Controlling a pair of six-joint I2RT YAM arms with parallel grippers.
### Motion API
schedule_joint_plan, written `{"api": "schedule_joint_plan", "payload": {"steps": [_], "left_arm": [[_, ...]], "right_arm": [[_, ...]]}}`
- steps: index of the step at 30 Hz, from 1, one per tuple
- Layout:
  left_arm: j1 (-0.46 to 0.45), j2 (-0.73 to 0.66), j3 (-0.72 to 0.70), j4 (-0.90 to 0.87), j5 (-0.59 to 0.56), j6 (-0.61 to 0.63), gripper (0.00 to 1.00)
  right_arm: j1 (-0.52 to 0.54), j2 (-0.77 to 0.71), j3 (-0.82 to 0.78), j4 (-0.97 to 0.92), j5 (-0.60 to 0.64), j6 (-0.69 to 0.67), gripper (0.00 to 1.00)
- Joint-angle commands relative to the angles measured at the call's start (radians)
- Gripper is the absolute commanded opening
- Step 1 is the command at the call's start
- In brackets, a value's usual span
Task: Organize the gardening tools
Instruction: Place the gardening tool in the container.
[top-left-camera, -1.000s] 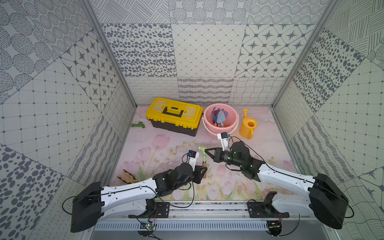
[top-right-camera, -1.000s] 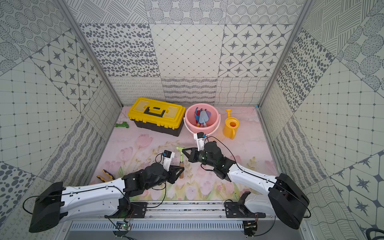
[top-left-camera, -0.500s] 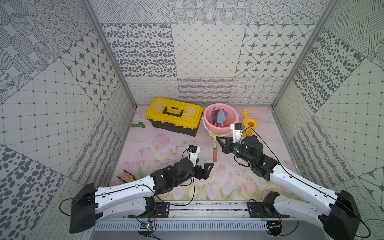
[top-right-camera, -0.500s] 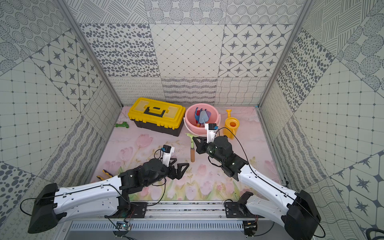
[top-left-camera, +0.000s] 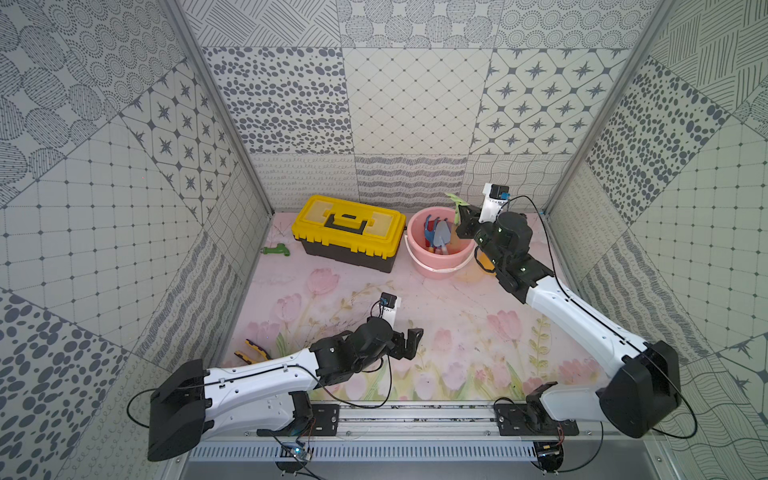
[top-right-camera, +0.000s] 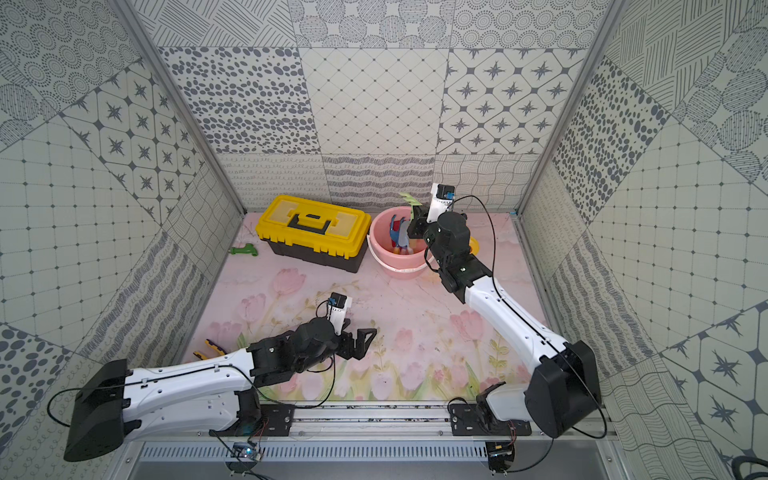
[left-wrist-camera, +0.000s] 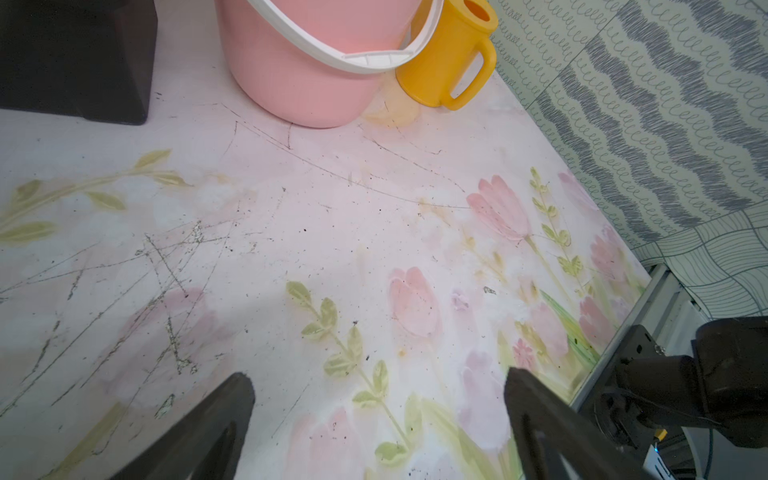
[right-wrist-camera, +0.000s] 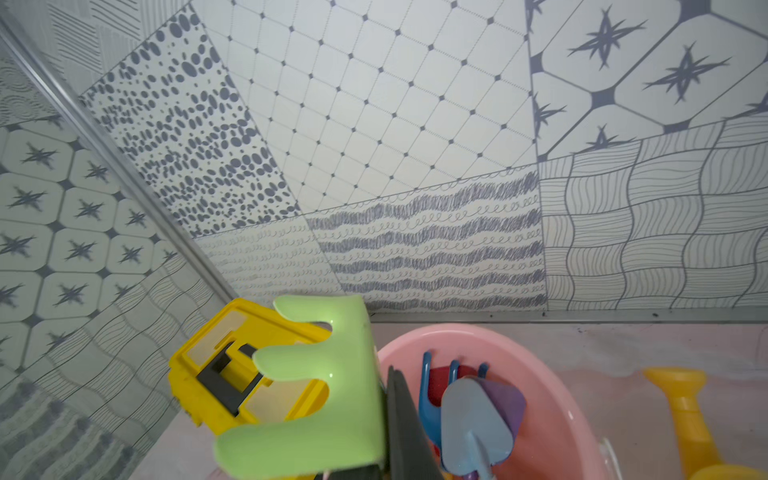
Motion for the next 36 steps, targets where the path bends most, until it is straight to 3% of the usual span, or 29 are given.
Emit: {"api": "schedule_joint_plan", "payload": {"steps": [1, 7, 12, 17, 18, 20, 21, 22, 26, 31, 36], "left_arm": [[0.016, 0.014, 0.006, 0.002, 0.020, 0.012, 0.99], [0.017, 0.006, 0.009, -0.009, 0.008, 0.020, 0.99], [0.016, 0.016, 0.011, -0.005, 0.015, 0.017, 0.99], [0.018, 0.027, 0.016, -0.006, 0.022, 0.016, 0.99], [0.018, 0.028, 0.016, -0.008, 0.020, 0.017, 1.00], [0.018, 0.027, 0.016, -0.009, 0.016, 0.018, 1.00], [0.017, 0.027, 0.017, -0.011, 0.013, 0.019, 1.00], [0.018, 0.026, 0.018, -0.012, 0.011, 0.020, 0.99], [0.018, 0.024, 0.014, -0.005, -0.005, 0.039, 0.99], [0.019, 0.022, 0.014, -0.013, -0.040, 0.050, 0.99], [0.021, 0.018, 0.021, -0.038, -0.125, 0.059, 1.00]], "right_arm": [[-0.067, 0.128, 0.134, 0.043, -0.047, -0.026, 0.00], [-0.108, 0.316, 0.242, 0.031, -0.192, 0.005, 0.00], [-0.124, 0.374, 0.201, 0.086, -0.368, 0.059, 0.00], [-0.130, 0.396, 0.163, 0.088, -0.459, 0.073, 0.00], [-0.132, 0.393, 0.156, 0.083, -0.465, 0.074, 0.06], [-0.136, 0.383, 0.143, 0.066, -0.471, 0.075, 0.45], [-0.138, 0.376, 0.139, 0.051, -0.469, 0.073, 0.60], [-0.139, 0.366, 0.135, 0.035, -0.466, 0.069, 0.67], [-0.140, 0.293, 0.100, 0.002, -0.438, 0.057, 0.77], [-0.141, 0.169, 0.003, -0.006, -0.398, 0.074, 0.82], [-0.140, -0.014, -0.135, -0.044, -0.326, 0.077, 0.97]]}}
